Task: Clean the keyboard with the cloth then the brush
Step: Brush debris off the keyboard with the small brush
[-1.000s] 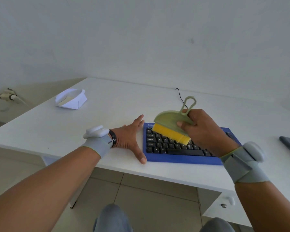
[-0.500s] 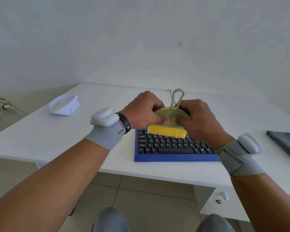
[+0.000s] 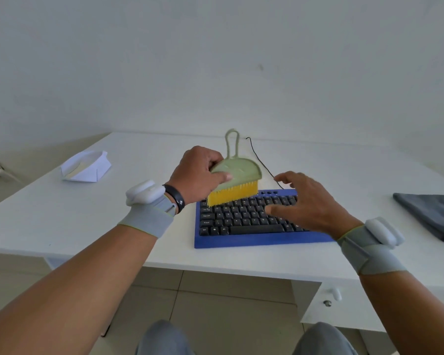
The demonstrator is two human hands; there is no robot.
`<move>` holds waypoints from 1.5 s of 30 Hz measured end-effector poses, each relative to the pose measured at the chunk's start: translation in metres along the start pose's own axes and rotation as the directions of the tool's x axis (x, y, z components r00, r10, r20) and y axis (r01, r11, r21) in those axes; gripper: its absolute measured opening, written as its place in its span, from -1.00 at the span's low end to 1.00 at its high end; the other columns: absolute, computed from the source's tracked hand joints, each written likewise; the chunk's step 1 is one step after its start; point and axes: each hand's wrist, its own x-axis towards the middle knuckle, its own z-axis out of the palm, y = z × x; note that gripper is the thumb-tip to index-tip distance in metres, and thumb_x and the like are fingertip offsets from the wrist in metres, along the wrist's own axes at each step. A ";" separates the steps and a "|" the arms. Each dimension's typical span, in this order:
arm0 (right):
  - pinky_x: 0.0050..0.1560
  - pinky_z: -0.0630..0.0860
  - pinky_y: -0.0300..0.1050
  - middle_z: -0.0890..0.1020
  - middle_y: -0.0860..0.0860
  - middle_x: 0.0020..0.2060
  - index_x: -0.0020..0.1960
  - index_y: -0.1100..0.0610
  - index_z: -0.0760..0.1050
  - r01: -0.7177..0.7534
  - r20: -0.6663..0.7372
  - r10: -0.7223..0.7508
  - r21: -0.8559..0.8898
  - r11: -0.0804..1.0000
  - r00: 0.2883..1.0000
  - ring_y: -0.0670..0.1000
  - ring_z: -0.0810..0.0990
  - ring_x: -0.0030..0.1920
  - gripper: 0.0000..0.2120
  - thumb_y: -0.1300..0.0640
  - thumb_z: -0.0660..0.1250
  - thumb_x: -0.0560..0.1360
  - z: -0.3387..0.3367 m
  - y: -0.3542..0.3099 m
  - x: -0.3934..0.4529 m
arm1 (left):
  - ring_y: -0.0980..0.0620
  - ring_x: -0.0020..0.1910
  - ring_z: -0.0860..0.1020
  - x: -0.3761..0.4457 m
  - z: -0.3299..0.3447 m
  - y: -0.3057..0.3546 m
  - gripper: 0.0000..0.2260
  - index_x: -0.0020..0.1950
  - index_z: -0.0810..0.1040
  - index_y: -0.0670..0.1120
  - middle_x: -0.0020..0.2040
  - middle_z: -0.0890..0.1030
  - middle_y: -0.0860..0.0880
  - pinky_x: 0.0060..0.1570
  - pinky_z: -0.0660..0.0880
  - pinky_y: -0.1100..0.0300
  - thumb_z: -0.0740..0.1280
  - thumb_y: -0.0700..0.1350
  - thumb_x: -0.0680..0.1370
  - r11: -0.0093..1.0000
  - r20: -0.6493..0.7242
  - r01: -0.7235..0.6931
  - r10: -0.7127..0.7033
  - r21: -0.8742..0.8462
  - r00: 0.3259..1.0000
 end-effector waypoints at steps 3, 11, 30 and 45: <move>0.38 0.29 0.04 0.34 -0.02 0.41 0.49 -0.02 0.18 -0.024 0.124 0.043 -0.151 0.988 0.991 0.04 0.30 0.38 -0.04 -0.46 0.35 0.24 0.016 0.014 -0.008 | 0.01 -0.47 0.47 -0.001 0.009 -0.004 -0.81 -0.32 0.55 -0.20 -0.41 0.59 -0.14 -0.44 0.38 0.25 0.51 -0.16 0.39 0.998 -0.138 0.057 -0.055 0.015 0.989; 0.54 -0.16 0.19 -0.03 -0.07 0.58 0.58 -0.10 -0.04 -0.009 0.131 0.051 -0.304 0.952 0.990 0.01 -0.08 0.57 0.26 -0.74 -0.03 0.03 0.046 0.037 -0.014 | 0.03 -0.48 0.26 0.000 0.049 0.021 -0.73 -0.40 0.36 -0.15 -0.49 0.38 -0.03 -0.46 0.22 0.23 0.41 -0.16 0.40 0.997 -0.183 0.066 -0.059 0.033 0.981; 0.53 -0.12 0.21 0.01 -0.02 0.58 0.58 -0.04 -0.05 -0.029 -0.014 0.026 -0.364 0.931 1.000 0.04 -0.05 0.57 0.26 -0.76 -0.13 0.07 0.062 0.036 -0.017 | -0.02 -0.37 0.48 0.035 0.053 0.024 -0.68 -0.18 0.56 -0.26 -0.33 0.51 -0.05 -0.40 0.37 0.20 0.52 -0.02 0.43 0.952 0.283 -0.045 -0.044 0.302 0.958; 0.53 -0.12 0.23 0.00 -0.02 0.58 0.58 -0.02 -0.04 -0.055 -0.032 0.046 -0.383 0.922 0.998 0.05 -0.06 0.57 0.27 -0.76 -0.19 0.07 0.065 0.035 -0.016 | -0.04 -0.25 0.60 0.041 0.055 0.028 -0.70 -0.11 0.59 -0.27 -0.25 0.58 -0.08 -0.49 0.39 0.36 0.51 -0.03 0.45 0.970 0.205 -0.016 -0.035 0.244 0.978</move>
